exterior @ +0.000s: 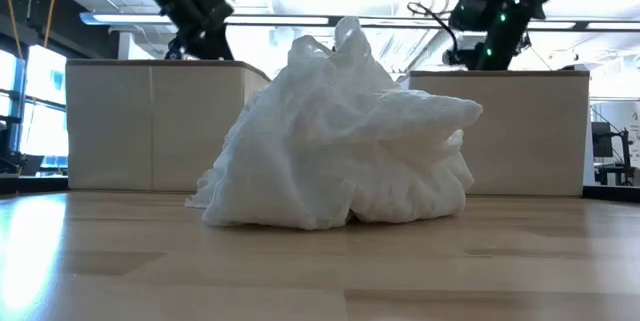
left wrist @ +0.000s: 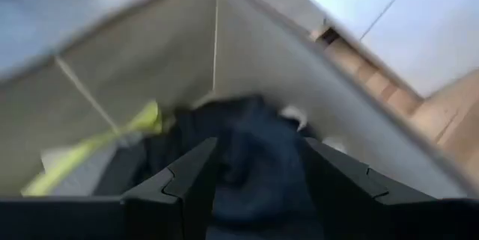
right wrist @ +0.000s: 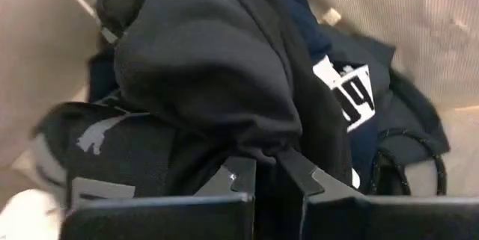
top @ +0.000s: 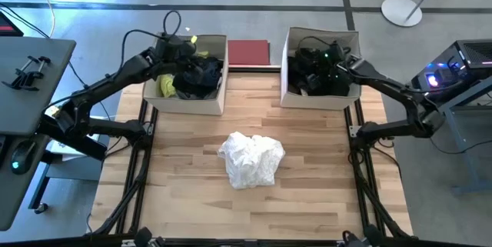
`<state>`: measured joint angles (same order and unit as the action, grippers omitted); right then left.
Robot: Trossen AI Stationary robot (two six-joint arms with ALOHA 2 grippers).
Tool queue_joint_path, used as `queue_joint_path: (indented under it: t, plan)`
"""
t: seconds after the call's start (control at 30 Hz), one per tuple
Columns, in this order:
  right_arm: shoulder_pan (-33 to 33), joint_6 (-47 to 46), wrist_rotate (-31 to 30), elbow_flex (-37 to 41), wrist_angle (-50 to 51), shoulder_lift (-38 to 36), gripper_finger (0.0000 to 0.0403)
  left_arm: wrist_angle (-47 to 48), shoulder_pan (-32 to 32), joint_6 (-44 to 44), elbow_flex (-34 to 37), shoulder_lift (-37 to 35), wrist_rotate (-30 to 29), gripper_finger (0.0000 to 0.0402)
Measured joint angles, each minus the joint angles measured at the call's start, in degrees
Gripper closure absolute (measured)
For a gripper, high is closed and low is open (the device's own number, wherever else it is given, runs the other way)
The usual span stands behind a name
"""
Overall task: Sort clothes
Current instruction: Put the black boxers from the left brown laundry organizer into the right brown laundry organizer, then put the grey piece of clothing from the brown left laundry organizer into the right laundry organizer
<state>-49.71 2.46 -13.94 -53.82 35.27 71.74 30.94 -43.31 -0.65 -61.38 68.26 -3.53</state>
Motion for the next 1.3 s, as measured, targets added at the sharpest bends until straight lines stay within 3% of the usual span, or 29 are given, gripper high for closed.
queue_joint_path:
  t: [0.13,0.3,0.43,0.53,0.6,0.7,0.9,1.07,1.3]
  plan:
    - [-2.1,0.2,1.9,0.8,-1.2,0.0,0.0359,2.2,-1.5,-1.0,2.5,0.0,2.7,0.022]
    - [-2.9,4.1,3.9,-6.1,1.6,-0.1,0.0271,2.5,-3.5,-3.4,5.8,0.0,8.4,0.022]
    - [-2.9,8.1,5.3,-13.5,2.8,-0.2,0.0207,-2.3,-3.8,5.1,9.3,0.5,8.4,0.022]
    - [-2.9,10.4,8.7,-16.8,-0.6,-0.2,0.018,-9.5,-3.8,14.4,13.2,1.5,7.9,0.022]
    - [-2.9,10.4,12.4,-17.7,-3.7,-0.2,0.0173,-11.5,-3.8,18.8,15.4,2.8,9.3,0.0222]
    - [-2.7,9.5,19.8,-17.2,-7.6,-0.2,0.0172,-12.4,-3.8,18.2,16.6,5.2,7.2,0.0246]
    - [0.2,11.8,33.5,-12.8,-12.3,-0.1,0.0172,-15.8,-3.3,17.7,15.4,6.2,3.8,0.0384]
    - [5.1,13.6,36.7,-9.5,-21.6,0.0,0.0172,-23.0,-1.0,19.5,8.3,2.6,5.6,0.0394]
    - [12.7,19.5,38.2,-8.0,-42.4,4.7,0.0172,-35.5,3.3,20.4,1.2,1.1,18.7,0.04]
